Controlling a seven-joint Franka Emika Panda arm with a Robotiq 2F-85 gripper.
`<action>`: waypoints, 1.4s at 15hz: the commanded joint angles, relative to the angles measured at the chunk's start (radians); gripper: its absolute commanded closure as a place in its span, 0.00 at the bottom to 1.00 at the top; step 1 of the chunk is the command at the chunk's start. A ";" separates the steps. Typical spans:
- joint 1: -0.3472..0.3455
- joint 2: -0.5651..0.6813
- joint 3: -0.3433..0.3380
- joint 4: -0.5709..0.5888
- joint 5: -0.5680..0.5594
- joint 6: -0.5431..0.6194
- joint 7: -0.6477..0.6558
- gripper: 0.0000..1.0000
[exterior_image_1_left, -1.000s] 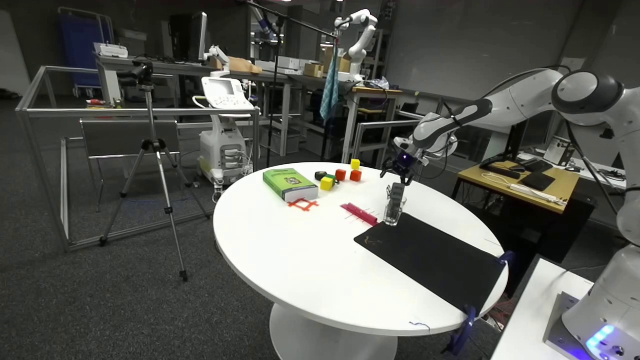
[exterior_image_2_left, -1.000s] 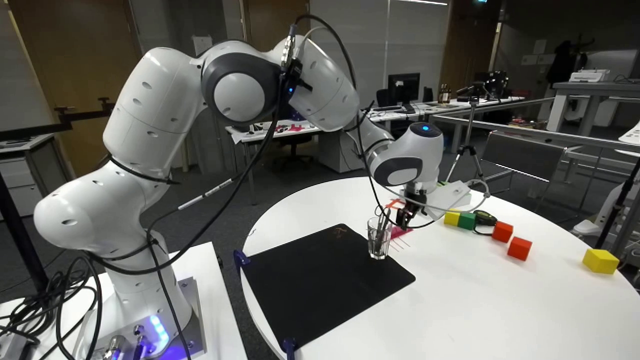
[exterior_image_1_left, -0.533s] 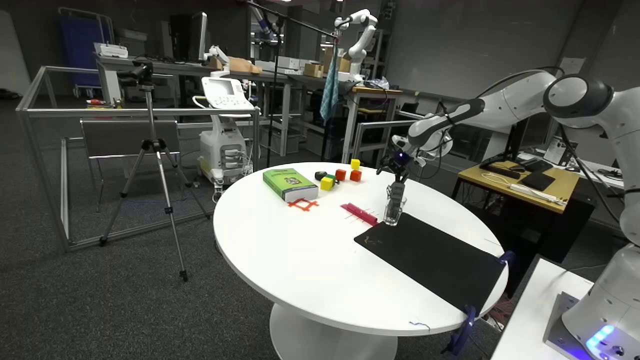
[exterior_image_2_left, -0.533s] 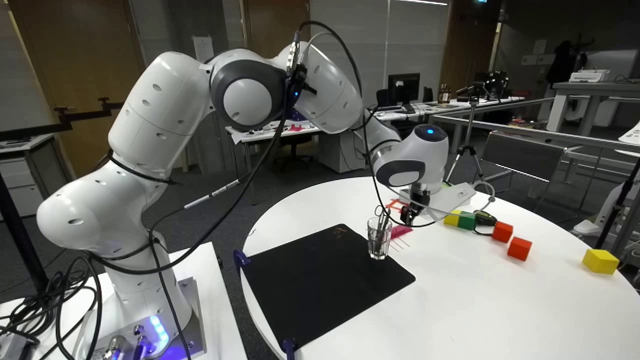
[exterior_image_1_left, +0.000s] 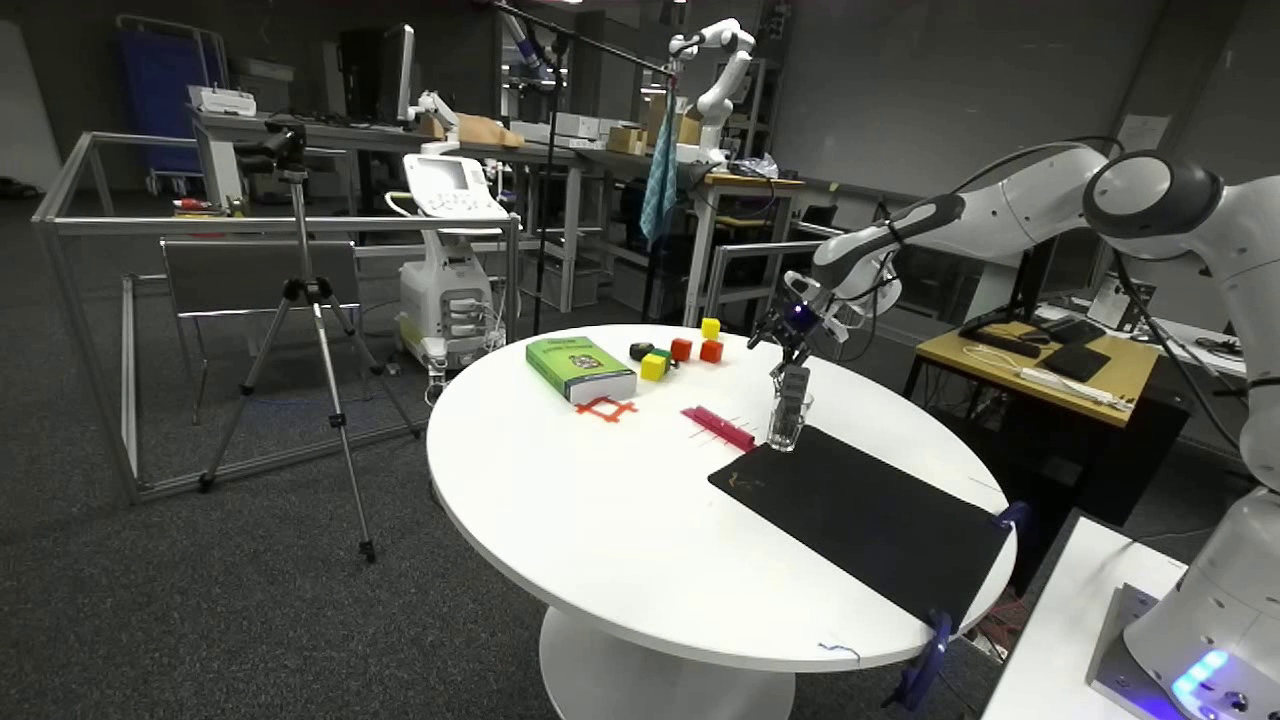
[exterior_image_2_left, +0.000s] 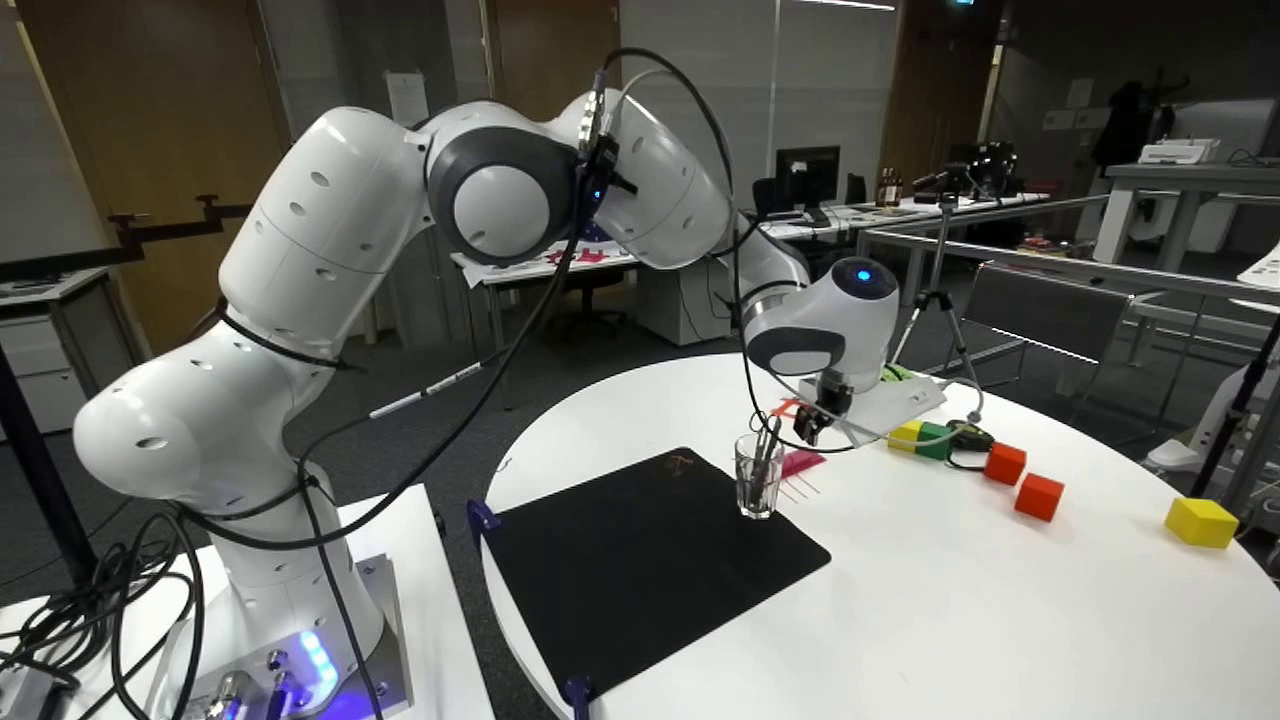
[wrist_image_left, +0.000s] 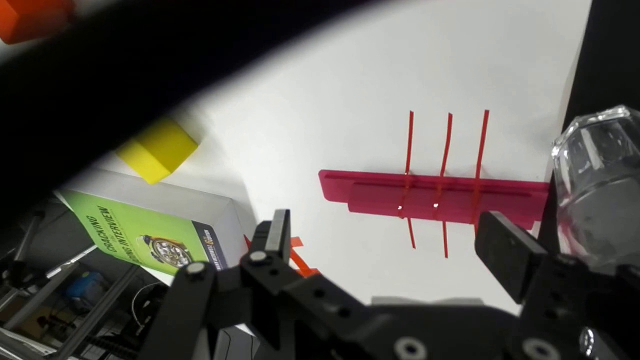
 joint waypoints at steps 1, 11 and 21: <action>-0.002 -0.005 0.014 -0.001 0.065 0.012 -0.037 0.00; 0.009 -0.008 -0.001 -0.031 0.076 0.012 -0.037 0.00; 0.041 -0.020 -0.046 -0.060 0.041 -0.014 -0.017 0.00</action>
